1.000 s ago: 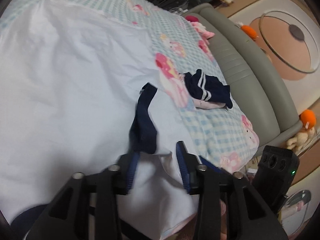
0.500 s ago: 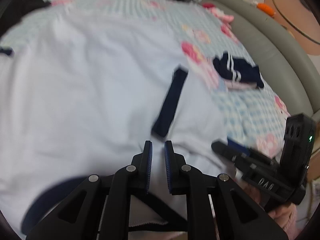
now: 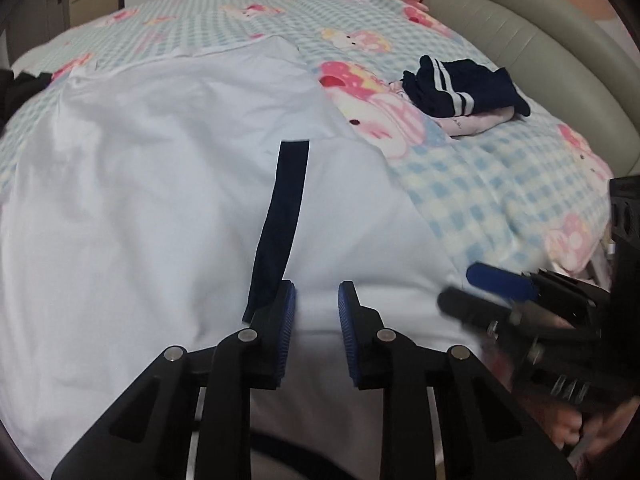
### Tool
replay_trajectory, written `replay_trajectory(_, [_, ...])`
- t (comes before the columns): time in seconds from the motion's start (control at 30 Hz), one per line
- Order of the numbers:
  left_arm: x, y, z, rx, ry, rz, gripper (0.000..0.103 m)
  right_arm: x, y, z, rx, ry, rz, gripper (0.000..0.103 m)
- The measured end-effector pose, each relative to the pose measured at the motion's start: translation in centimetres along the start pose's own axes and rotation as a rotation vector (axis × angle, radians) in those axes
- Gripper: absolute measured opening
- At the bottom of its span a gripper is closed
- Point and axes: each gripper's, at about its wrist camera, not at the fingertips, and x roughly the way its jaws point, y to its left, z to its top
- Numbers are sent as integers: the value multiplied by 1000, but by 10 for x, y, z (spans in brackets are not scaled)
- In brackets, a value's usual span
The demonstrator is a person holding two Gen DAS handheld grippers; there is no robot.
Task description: Fold clothes
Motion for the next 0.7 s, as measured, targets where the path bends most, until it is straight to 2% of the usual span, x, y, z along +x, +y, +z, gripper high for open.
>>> replay_trajectory(0.07, [-4,-1,-3,8,-14,-18,25,-6,-10,2,64,-20,37,49])
replay_trajectory(0.17, [-13,-3,-2,4,-66,-59,25,-15,-3,7,26,-90,38,49])
replay_trajectory(0.27, [-9,3,1,-30,-39,-66,29,-3,14,5,-55,-49,8,50])
replay_trajectory(0.3, [-7,5,1,-42,-25,-66,28,6,16,2,-67,-5,-34,50])
replay_trajectory(0.37, [-2,11,2,-66,4,-66,24,15,14,-4,-70,43,-66,49])
replay_trajectory(0.43, [0,15,3,-81,30,-70,23,8,6,-3,-33,38,-42,49])
replay_trajectory(0.5, [-6,15,1,-67,37,-87,23,-2,-9,-2,61,20,40,50])
replay_trajectory(0.57, [-16,16,7,-64,5,-103,24,-7,-21,9,129,7,127,50])
replay_trajectory(0.7, [-22,16,33,-68,-66,-109,27,-7,-19,58,46,-44,23,50])
